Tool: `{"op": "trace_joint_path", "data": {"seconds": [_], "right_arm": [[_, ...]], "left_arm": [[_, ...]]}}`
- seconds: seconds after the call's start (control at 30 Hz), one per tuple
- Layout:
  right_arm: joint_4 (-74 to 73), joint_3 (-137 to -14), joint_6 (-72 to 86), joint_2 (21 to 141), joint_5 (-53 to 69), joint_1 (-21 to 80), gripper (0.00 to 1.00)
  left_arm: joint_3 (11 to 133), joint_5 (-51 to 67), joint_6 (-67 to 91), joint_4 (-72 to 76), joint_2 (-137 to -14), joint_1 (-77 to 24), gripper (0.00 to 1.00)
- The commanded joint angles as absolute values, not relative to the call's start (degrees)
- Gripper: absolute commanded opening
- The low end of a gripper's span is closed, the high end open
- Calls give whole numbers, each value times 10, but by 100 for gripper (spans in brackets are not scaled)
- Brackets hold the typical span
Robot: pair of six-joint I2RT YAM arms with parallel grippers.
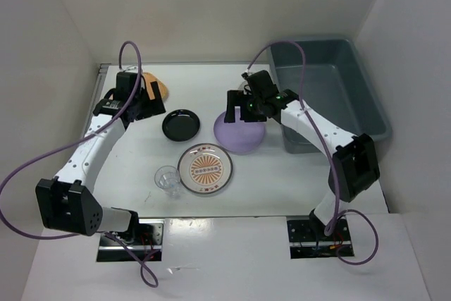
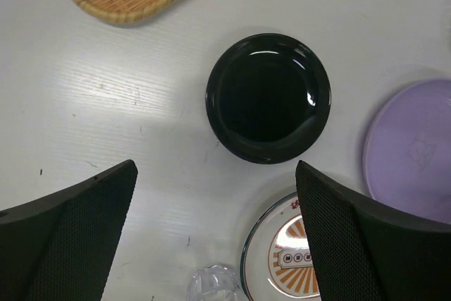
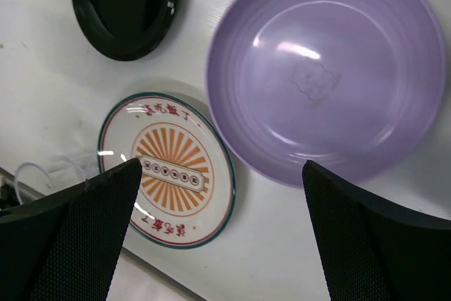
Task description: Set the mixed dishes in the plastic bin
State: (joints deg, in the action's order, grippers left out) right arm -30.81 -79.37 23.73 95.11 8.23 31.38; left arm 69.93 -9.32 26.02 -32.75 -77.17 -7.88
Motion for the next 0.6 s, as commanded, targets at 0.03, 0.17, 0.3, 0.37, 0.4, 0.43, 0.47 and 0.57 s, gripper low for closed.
{"op": "trace_joint_path", "data": {"seconds": [0.03, 0.17, 0.3, 0.37, 0.4, 0.43, 0.47, 0.57], "right_arm": [[-308, -760, 212, 881, 38, 317, 100], [-295, -753, 223, 859, 55, 317, 100], [-306, -742, 229, 834, 35, 317, 100], [-312, -727, 229, 826, 19, 317, 100], [-319, -727, 229, 818, 18, 317, 100], [-319, -710, 229, 808, 5, 317, 100], [-325, -710, 229, 808, 4, 317, 100], [-332, -698, 229, 781, -10, 317, 100]], "left_arm": [[709, -108, 286, -258, -779, -74, 100], [686, -79, 351, -169, -839, 23, 94], [669, -46, 472, -79, -920, 127, 53], [662, -46, 504, -50, -941, 147, 63], [657, -27, 511, -41, -949, 153, 63], [657, -27, 525, -27, -972, 158, 63], [657, -27, 531, -15, -979, 166, 64], [657, -27, 547, 10, -1005, 179, 64]]}}
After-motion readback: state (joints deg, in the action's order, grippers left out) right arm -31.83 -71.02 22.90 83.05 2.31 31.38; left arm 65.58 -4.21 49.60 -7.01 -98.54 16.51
